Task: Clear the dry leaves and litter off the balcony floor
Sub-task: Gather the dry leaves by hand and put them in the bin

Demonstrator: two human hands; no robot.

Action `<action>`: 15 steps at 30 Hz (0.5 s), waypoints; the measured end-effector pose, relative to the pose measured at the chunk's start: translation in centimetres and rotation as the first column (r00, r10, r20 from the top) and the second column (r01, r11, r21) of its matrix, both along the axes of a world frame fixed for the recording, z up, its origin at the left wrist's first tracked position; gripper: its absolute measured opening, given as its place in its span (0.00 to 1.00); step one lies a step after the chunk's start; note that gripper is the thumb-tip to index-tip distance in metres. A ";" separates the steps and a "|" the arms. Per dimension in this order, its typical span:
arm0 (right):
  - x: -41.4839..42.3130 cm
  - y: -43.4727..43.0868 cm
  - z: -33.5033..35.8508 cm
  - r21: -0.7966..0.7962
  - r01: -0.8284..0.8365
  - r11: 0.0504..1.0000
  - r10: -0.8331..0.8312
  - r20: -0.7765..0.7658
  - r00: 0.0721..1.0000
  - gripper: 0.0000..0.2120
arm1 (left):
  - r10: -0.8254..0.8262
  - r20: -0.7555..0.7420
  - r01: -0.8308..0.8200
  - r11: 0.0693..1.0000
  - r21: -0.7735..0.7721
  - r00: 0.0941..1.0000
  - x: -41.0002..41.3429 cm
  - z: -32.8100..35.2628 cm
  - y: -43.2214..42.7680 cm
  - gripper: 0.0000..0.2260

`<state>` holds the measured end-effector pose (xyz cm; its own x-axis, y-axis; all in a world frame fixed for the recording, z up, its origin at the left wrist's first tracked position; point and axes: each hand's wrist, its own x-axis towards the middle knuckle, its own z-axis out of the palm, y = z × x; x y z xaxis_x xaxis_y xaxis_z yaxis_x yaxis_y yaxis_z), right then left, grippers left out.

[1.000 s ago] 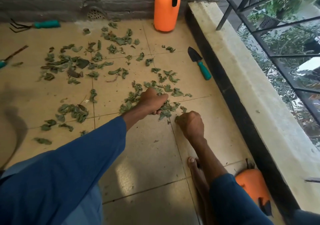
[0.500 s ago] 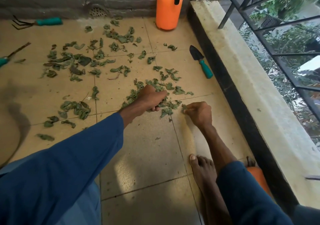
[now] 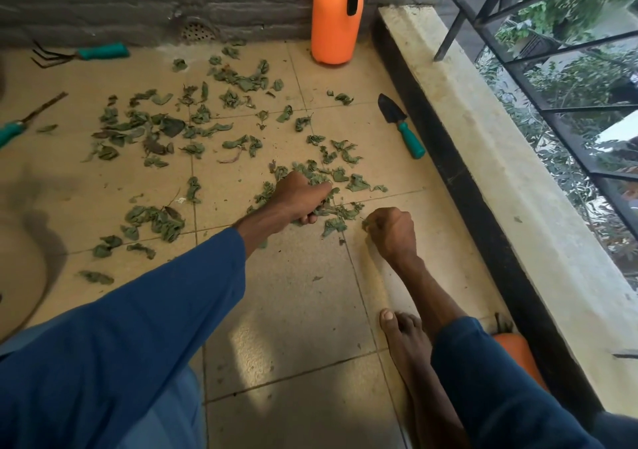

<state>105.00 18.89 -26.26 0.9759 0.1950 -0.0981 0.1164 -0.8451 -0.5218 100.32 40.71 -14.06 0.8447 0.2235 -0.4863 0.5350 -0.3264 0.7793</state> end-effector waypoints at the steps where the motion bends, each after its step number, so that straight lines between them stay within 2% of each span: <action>1: 0.0 -0.1 0.1 0.025 0.023 0.999 -0.022 -0.008 1.000 0.07 | 0.001 -0.001 -0.001 1.000 0.000 1.000 0.0 0.1 0.0 0.13; 4: 0.4 -0.1 0.6 0.051 0.048 0.998 -0.047 -0.028 0.999 0.13 | 0.002 0.000 -0.002 1.000 -0.002 1.000 0.0 0.1 0.0 0.12; 9: 2.0 1.5 1.7 0.058 -0.076 0.995 0.075 0.014 0.997 0.08 | 0.009 -0.002 -0.009 1.000 0.001 1.000 -0.1 0.2 0.4 0.11; 15: 2.7 3.8 1.1 -0.101 -0.203 0.974 0.202 -0.020 0.979 0.06 | 0.025 -0.006 -0.024 0.999 0.021 1.000 -0.2 0.2 0.7 0.11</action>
